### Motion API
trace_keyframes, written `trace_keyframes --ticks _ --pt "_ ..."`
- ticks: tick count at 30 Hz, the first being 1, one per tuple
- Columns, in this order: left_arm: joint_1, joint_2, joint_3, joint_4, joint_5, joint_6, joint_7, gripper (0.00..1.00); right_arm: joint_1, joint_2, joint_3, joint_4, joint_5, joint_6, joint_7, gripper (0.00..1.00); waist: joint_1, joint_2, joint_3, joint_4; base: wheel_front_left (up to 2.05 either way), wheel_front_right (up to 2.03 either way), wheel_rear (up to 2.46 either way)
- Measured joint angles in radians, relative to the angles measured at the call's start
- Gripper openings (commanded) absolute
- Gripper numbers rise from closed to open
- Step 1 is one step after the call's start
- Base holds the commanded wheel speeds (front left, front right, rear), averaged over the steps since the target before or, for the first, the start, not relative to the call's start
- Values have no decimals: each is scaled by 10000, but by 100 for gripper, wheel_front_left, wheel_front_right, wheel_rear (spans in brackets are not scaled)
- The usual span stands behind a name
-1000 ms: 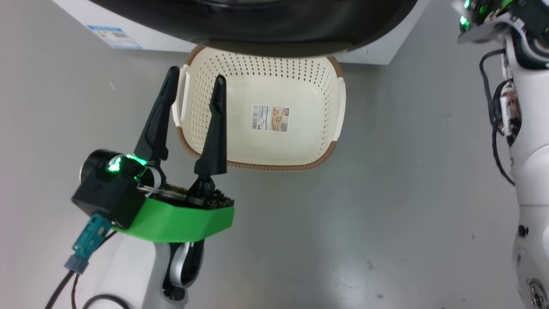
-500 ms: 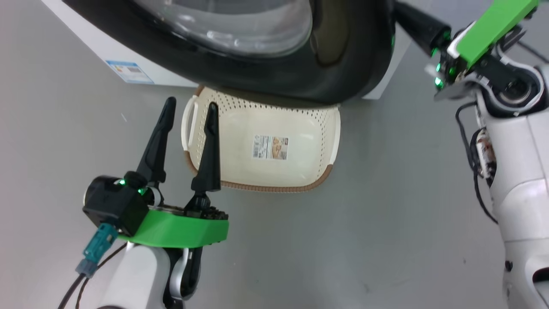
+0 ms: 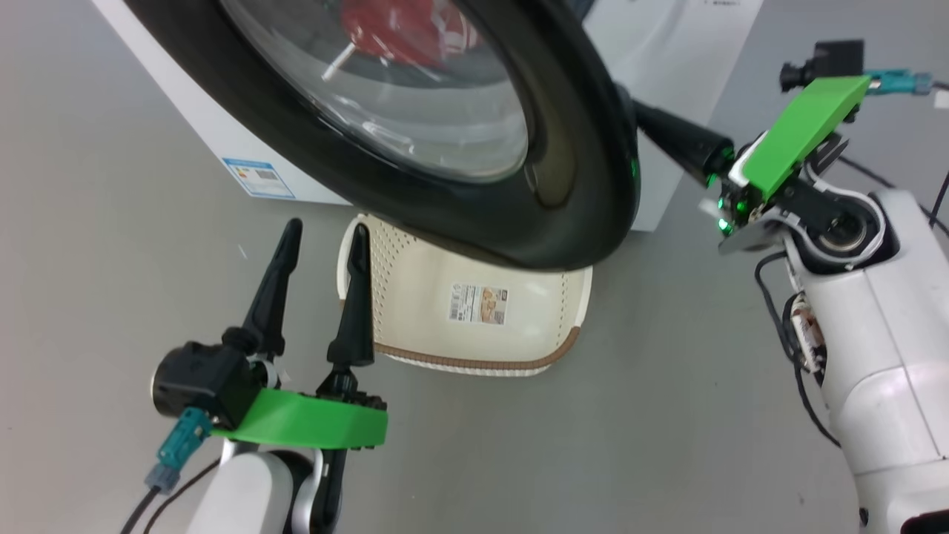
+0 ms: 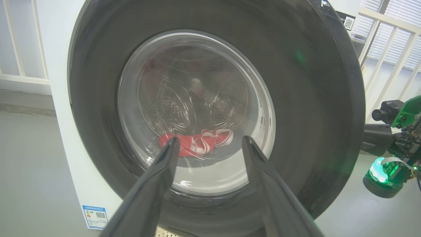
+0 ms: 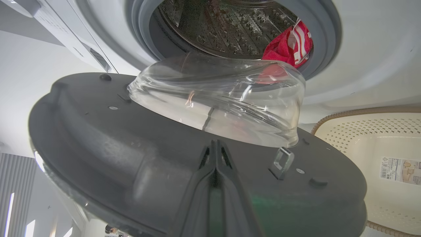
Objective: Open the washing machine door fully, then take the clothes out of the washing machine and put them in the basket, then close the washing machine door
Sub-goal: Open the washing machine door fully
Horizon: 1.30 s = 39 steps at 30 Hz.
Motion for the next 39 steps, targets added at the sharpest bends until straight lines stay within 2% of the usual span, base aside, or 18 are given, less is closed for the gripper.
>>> trace_keyframes --ticks 15,39 --pt "895 6 178 247 0 -2 0 100 1063 33 1296 -75 692 0 67 0 0 0 -1082 431 0 0 0" --pt "1342 29 209 169 -107 88 0 100 1593 29 2399 -481 1223 0 236 0 -1 0 -1589 1755 0 0 0"
